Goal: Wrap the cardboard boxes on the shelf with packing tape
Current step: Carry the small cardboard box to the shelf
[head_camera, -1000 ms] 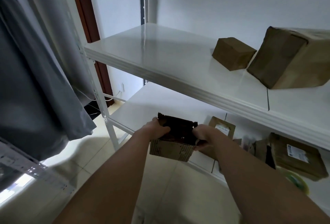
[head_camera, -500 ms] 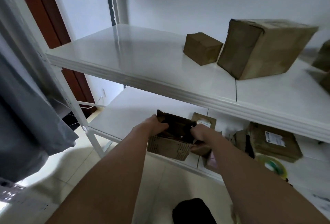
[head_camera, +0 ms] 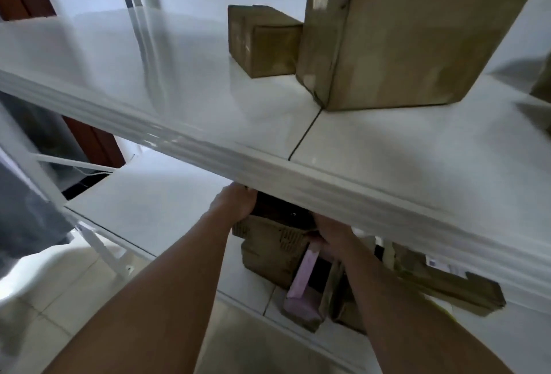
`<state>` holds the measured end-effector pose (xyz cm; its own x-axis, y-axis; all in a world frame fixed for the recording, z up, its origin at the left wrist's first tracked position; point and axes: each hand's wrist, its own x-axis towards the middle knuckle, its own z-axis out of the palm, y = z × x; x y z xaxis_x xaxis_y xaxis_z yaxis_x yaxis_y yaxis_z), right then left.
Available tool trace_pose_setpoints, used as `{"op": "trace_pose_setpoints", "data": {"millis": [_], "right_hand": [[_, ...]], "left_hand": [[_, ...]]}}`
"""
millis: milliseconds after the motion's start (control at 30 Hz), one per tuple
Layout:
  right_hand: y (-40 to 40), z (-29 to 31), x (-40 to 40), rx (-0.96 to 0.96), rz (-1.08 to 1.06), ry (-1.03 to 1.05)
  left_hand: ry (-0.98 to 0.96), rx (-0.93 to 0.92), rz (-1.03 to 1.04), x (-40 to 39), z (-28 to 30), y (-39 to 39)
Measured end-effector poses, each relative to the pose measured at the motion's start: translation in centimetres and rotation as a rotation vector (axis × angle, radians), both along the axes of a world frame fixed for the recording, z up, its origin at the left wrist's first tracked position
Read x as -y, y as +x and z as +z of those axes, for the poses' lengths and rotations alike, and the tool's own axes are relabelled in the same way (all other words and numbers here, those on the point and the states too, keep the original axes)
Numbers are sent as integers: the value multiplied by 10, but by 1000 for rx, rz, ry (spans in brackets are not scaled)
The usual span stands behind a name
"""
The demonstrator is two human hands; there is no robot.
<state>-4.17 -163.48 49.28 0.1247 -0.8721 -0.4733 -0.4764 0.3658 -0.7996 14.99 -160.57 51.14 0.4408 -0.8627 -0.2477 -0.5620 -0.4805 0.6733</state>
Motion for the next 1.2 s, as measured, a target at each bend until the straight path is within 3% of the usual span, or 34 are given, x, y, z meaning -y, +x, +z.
{"op": "trace_pose_setpoints", "data": {"millis": [133, 300, 467, 533, 700, 833, 1200], "right_hand": [[-4, -22, 29, 63, -71, -255], [0, -35, 49, 47, -159, -526], [-24, -24, 32, 163, -263, -820], [-38, -14, 20, 241, -291, -845], [-90, -11, -14, 228, -298, -791], [-111, -16, -20, 151, -306, -792], [-129, -20, 33, 111, -442, -805]], "left_hand": [[-228, 100, -1, 23, -26, 8], [-490, -212, -68, 21, -40, 7], [-810, -229, -159, -14, -37, -20], [-915, -285, -143, -28, -29, -36], [-868, -198, -304, -63, -34, -81], [-825, -153, -303, -64, -49, -105], [-818, -267, -357, 20, -55, -121]]}}
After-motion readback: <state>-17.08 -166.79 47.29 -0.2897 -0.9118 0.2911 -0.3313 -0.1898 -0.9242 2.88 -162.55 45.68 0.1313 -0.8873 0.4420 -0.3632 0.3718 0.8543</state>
